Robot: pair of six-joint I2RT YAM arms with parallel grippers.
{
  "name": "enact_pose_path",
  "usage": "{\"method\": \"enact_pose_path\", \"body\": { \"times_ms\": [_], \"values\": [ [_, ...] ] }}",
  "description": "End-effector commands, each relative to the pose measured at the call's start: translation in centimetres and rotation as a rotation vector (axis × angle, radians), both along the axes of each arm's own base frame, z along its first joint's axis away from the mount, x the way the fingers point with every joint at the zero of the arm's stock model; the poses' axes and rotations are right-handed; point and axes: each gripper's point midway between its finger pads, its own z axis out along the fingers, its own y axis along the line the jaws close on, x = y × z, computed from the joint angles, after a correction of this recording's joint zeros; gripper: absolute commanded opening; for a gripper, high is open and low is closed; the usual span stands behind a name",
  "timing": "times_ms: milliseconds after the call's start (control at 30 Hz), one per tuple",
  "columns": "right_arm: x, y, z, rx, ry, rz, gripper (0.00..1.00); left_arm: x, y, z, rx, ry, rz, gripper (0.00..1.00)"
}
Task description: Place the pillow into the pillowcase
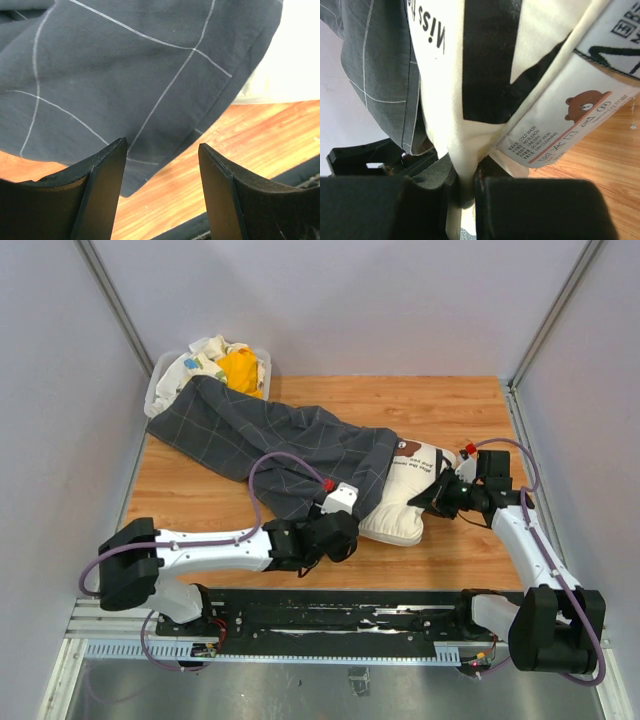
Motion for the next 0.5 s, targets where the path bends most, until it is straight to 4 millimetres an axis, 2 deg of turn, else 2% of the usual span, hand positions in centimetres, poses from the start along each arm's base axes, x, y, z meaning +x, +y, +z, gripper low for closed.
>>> {"method": "enact_pose_path", "body": {
  "times_ms": [0, 67, 100, 167, 333, 367, 400, 467],
  "values": [
    [0.0, 0.5, 1.1, 0.030, -0.050, 0.013, 0.10, 0.9, -1.0, -0.9, 0.016, -0.053, 0.036, 0.64],
    [-0.1, 0.5, 1.1, 0.030, -0.048, 0.016, 0.10, 1.0, -1.0, -1.6, 0.054, -0.069, 0.049, 0.65],
    [-0.1, 0.5, 1.2, 0.030, -0.048, 0.016, 0.10, 1.3, -0.6, -1.9, 0.077, -0.078, 0.077, 0.70],
    [-0.1, 0.5, 1.4, 0.031, -0.054, 0.017, 0.10, 2.1, 0.4, -2.6, 0.141, -0.107, 0.140, 0.73],
    [-0.2, 0.6, 1.4, 0.034, -0.054, 0.022, 0.10, 3.4, 2.3, -3.0, 0.251, -0.165, 0.254, 0.71],
    [-0.3, 0.6, 1.4, 0.033, -0.053, 0.023, 0.10, 3.5, 2.6, -2.8, 0.266, -0.171, 0.266, 0.67],
    [-0.3, 0.6, 1.4, 0.033, -0.055, 0.023, 0.10, 3.6, 2.8, -2.6, 0.275, -0.175, 0.271, 0.58],
    [-0.4, 0.6, 1.3, 0.032, -0.054, 0.023, 0.10, 3.6, 2.8, -1.9, 0.266, -0.174, 0.274, 0.31]
  ]
}}
